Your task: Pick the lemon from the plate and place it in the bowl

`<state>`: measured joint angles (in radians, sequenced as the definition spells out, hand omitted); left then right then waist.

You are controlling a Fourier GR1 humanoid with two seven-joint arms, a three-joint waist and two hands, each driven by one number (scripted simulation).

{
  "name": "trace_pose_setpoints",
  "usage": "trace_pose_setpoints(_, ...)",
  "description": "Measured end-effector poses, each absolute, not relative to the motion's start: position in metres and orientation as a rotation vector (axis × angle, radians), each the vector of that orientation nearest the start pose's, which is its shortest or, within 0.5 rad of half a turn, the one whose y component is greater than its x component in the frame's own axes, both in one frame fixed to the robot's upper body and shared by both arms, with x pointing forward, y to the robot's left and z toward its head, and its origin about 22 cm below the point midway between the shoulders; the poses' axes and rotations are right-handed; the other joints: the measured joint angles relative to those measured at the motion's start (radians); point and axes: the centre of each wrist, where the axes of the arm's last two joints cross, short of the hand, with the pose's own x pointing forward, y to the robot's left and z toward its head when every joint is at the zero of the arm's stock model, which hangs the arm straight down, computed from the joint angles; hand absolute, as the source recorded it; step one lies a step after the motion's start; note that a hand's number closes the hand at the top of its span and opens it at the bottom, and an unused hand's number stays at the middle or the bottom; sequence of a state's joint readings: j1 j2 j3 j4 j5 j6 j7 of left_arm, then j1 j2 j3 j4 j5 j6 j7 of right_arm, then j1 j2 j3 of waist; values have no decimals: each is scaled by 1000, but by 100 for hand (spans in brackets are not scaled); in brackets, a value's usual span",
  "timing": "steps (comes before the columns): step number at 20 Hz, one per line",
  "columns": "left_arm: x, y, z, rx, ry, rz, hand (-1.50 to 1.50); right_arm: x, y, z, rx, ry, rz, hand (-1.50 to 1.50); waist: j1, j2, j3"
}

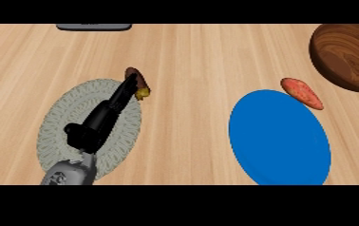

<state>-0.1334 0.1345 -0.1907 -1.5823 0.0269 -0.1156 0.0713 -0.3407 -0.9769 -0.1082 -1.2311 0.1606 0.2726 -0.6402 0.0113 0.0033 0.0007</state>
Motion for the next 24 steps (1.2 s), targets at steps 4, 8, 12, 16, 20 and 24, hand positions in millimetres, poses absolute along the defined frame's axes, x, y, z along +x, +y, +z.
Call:
trace_pose_setpoints(4, 268, 194, 35, -185, -1595, -401, 0, 315, -467, 186, -758, -1900, 1081, 150, 15, 4, 0)
trace_pose_setpoints(8, 269, 191, 33, -192, -1601, -404, 0, 337, -472, 180, -862, -1919, 1036, 150, 25, 7, 1)
trace_pose_setpoints(12, 267, 195, 32, -205, -1601, -416, 0, 351, -477, 172, -910, -1826, 1096, 150, 39, 11, 1)
trace_pose_setpoints(16, 272, 188, 39, -217, -1609, -431, 0, 355, -484, 163, -832, -1634, 1176, -150, 57, 19, 2)
trace_pose_setpoints(20, 271, 186, 40, -225, -1612, -441, 0, 363, -483, 152, -694, -1546, 1197, -150, 68, 23, 3)
trace_pose_setpoints(24, 272, 181, 38, -232, -1610, -430, 0, 370, -481, 150, -594, -1609, 1165, -150, 64, 24, 4)
